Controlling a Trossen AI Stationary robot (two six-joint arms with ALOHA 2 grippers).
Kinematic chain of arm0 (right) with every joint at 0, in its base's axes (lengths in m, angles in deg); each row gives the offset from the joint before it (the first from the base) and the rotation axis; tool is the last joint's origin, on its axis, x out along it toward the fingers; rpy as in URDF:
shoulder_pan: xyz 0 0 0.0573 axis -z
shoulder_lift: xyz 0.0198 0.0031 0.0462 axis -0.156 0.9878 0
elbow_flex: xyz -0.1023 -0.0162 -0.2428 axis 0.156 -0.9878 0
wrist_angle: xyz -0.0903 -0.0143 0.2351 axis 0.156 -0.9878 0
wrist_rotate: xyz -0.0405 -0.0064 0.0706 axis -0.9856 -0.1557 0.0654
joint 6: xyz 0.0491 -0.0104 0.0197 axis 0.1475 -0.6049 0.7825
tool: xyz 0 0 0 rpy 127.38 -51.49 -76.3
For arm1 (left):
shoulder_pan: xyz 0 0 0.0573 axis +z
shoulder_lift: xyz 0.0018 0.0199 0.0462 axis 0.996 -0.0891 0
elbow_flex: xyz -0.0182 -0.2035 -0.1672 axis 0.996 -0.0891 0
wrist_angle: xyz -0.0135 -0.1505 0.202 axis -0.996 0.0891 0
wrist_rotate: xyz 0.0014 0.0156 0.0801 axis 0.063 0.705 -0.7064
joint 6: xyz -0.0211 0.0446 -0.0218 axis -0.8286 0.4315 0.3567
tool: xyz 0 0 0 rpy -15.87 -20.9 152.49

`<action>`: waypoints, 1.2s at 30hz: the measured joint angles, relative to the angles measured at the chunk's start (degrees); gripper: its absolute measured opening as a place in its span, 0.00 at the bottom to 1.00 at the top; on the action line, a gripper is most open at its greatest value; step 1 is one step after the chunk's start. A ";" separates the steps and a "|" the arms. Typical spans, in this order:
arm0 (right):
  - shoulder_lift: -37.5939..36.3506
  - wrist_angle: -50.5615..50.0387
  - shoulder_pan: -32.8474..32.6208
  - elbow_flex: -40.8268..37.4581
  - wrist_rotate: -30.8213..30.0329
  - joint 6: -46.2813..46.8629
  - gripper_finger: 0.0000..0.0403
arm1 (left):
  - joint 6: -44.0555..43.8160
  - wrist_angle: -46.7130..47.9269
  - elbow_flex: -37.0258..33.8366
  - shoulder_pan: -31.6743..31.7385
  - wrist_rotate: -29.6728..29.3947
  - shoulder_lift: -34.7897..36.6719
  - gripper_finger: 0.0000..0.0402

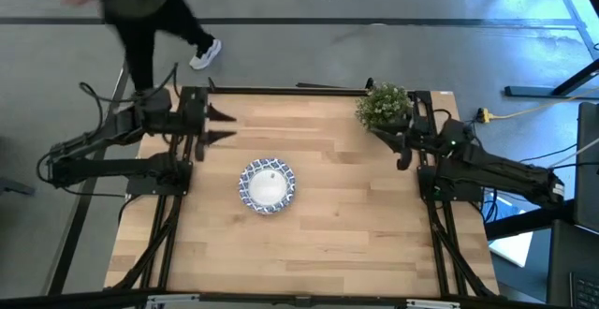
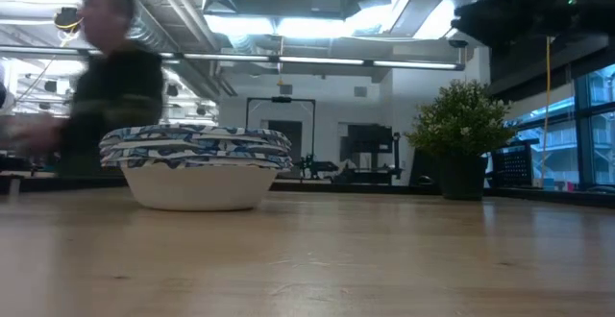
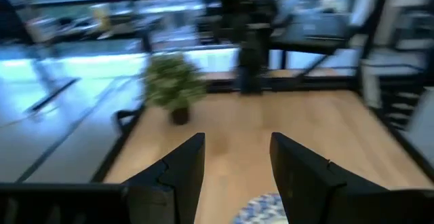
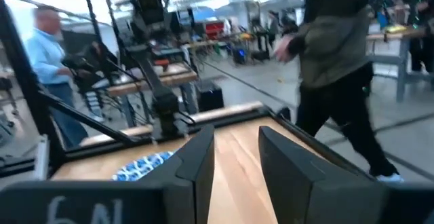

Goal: Nest bowls inside each other
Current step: Return to Home Position

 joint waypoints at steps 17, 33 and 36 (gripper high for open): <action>-4.40 -5.49 0.00 0.04 -0.22 -1.26 0.29 | -6.91 -4.22 -21.56 -0.79 -14.57 24.48 0.40; -4.29 -5.20 -0.02 -2.26 -3.30 -3.79 0.29 | -9.97 -4.14 -31.42 -0.79 -17.09 35.38 0.40; -4.42 -2.60 -0.01 -4.15 -3.30 -3.84 0.29 | -9.95 -4.29 -31.40 -0.79 -17.64 35.38 0.40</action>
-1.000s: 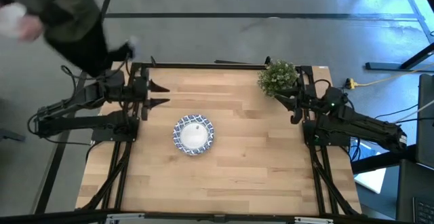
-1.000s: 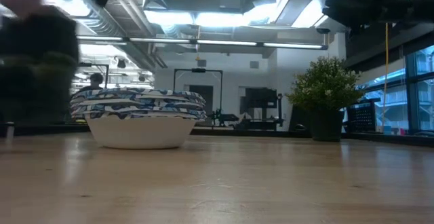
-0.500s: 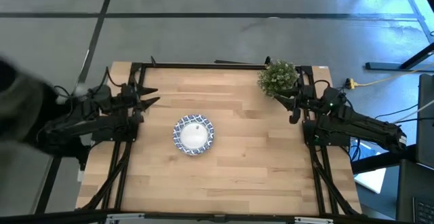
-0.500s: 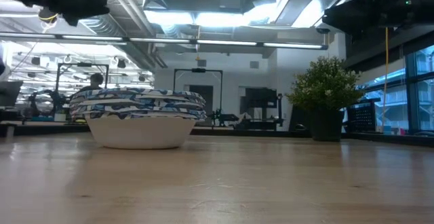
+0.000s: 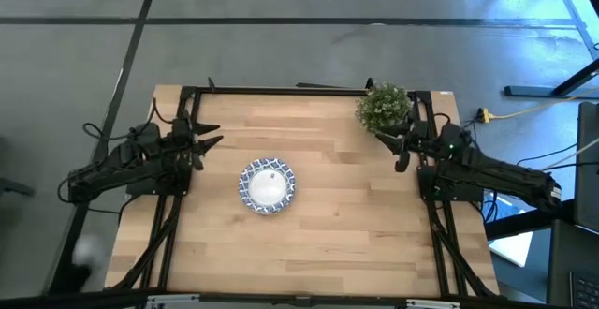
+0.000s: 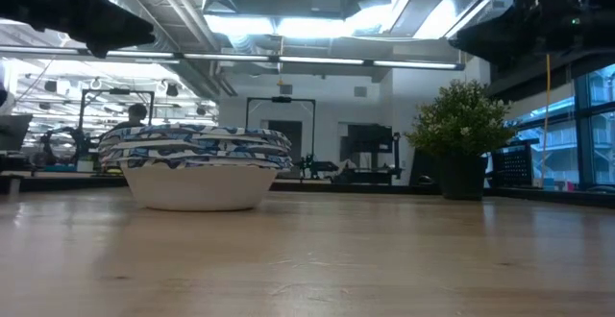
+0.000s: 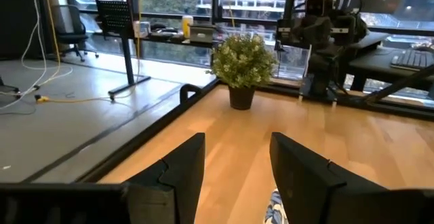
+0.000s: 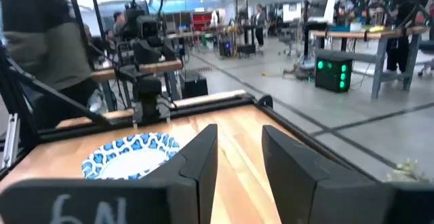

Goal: Nest bowls inside each other
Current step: Return to Home Position

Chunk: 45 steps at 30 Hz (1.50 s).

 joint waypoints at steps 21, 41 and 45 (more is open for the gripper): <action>-0.01 3.85 -0.01 -2.21 -6.26 -1.70 0.29 | 2.71 0.66 0.04 0.07 -9.27 0.00 0.40; -0.01 1.98 0.00 -2.23 -12.04 -1.96 0.29 | 1.57 1.03 -1.16 0.07 -14.88 0.00 0.40; -0.01 1.99 -0.01 -2.23 -12.05 -2.00 0.29 | 1.55 1.05 -1.16 0.07 -14.88 0.00 0.40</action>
